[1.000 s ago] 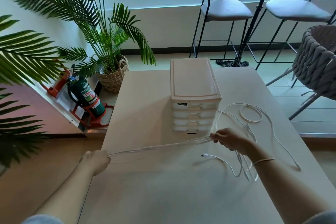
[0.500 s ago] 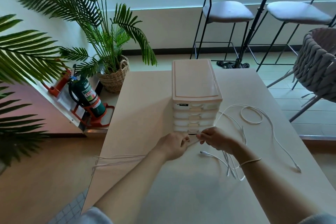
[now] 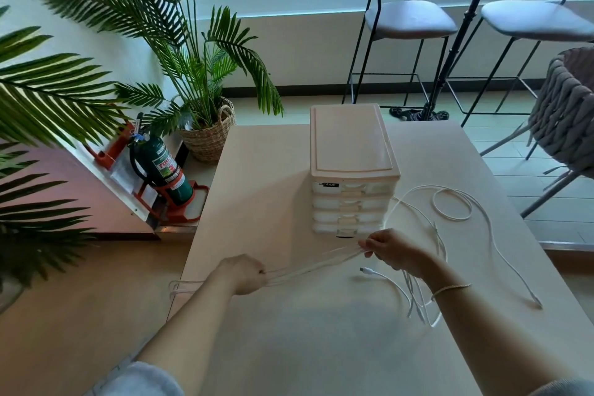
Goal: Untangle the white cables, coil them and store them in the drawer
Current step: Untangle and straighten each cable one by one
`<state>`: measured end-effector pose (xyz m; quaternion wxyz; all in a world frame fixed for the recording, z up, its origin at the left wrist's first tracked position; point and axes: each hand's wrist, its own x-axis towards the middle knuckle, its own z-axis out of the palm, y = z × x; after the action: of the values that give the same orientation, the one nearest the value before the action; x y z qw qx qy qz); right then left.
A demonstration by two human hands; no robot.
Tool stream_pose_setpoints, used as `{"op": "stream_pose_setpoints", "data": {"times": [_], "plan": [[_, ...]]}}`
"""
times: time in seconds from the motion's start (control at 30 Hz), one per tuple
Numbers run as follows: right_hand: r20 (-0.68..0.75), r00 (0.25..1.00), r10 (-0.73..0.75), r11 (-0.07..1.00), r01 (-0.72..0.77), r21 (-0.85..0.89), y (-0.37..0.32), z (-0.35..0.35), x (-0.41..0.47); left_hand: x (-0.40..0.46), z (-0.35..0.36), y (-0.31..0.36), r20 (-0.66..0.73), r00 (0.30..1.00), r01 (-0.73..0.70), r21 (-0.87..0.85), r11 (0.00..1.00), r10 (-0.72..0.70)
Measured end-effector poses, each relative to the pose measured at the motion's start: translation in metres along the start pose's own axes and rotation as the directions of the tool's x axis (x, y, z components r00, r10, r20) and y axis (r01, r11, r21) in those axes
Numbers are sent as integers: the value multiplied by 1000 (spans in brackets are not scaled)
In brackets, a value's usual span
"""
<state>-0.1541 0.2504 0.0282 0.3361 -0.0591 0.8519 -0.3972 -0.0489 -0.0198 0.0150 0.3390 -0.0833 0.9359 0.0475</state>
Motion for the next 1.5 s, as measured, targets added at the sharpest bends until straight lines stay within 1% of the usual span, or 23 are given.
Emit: {"op": "stream_pose_setpoints", "data": {"times": [0.13,0.2,0.27,0.33,0.4,0.47,0.5,0.53,0.6,0.63,0.67,0.7,0.73,0.77,0.8,0.87,1.0,1.1,1.23,1.3,1.37,1.43,1.5], "plan": [[-7,1000,9,1000,-9,-4,0,-3,1,-9,7,-52,-38,983,182,55,982,-180],[-10,1000,5,1000,-5,-5,-1,-3,2,-12,8,-73,-45,965,261,172,950,-257],[-22,1000,-7,1000,7,-6,-3,-5,2,-16,9,-89,-76,929,371,240,897,-363],[-38,999,-16,999,15,-29,-5,-7,2,-19,11,-102,-141,877,481,256,839,-460],[-52,998,-19,998,16,-55,-6,-8,2,-21,12,-104,-196,833,553,261,791,-518],[-54,998,-17,998,14,-68,-7,-7,2,-18,11,-97,-196,805,593,244,767,-560],[-54,998,-20,997,15,-80,-7,-7,2,-16,10,-90,-183,803,596,239,767,-567],[-53,998,-23,995,18,-94,-8,-6,1,-13,7,-82,-165,814,581,237,779,-557],[-55,998,-30,993,23,-117,-10,-5,0,-3,-1,-58,-122,869,494,208,844,-479],[-56,998,-32,993,25,-119,-11,-4,-1,2,-5,-43,-104,911,412,159,897,-400],[-55,998,-33,993,26,-113,-12,-4,-1,7,-9,-27,-89,952,298,66,952,-292],[-52,998,-32,994,27,-104,-12,-3,-2,10,-14,-8,-88,983,157,-62,986,-162],[-49,998,-32,995,28,-97,-13,-3,-3,10,-19,12,-107,994,12,-194,981,-33],[-46,998,-35,995,31,-93,-14,-3,-3,9,-23,32,-141,987,-114,-305,945,74],[-43,998,-39,995,35,-93,-15,-3,-4,7,-27,51,-175,972,-212,-378,901,156],[-41,998,-46,993,41,-108,-17,-4,-6,7,-32,79,-203,948,-310,-436,845,243],[-28,998,-62,985,57,-165,-15,-5,-9,13,-30,91,-158,947,-321,-511,797,280],[-11,999,-41,988,39,-149,-11,-4,-9,15,-30,88,-156,941,-336,-511,791,299],[-8,999,-36,992,35,-119,-9,-6,-6,13,-33,84,-178,943,-333,-567,753,282],[-16,999,-43,990,40,-137,-10,-7,-4,13,-29,76,-152,947,-317,-558,766,281],[-20,999,-42,990,39,-137,-9,-8,-2,13,-24,65,-113,955,-293,-507,811,274],[-39,999,-26,996,22,-86,-4,-10,-1,12,-21,50,-78,963,-267,-370,890,257],[-69,998,-2,1000,-1,-31,3,-14,0,10,-15,28,-18,978,-204,-244,948,206]]}}
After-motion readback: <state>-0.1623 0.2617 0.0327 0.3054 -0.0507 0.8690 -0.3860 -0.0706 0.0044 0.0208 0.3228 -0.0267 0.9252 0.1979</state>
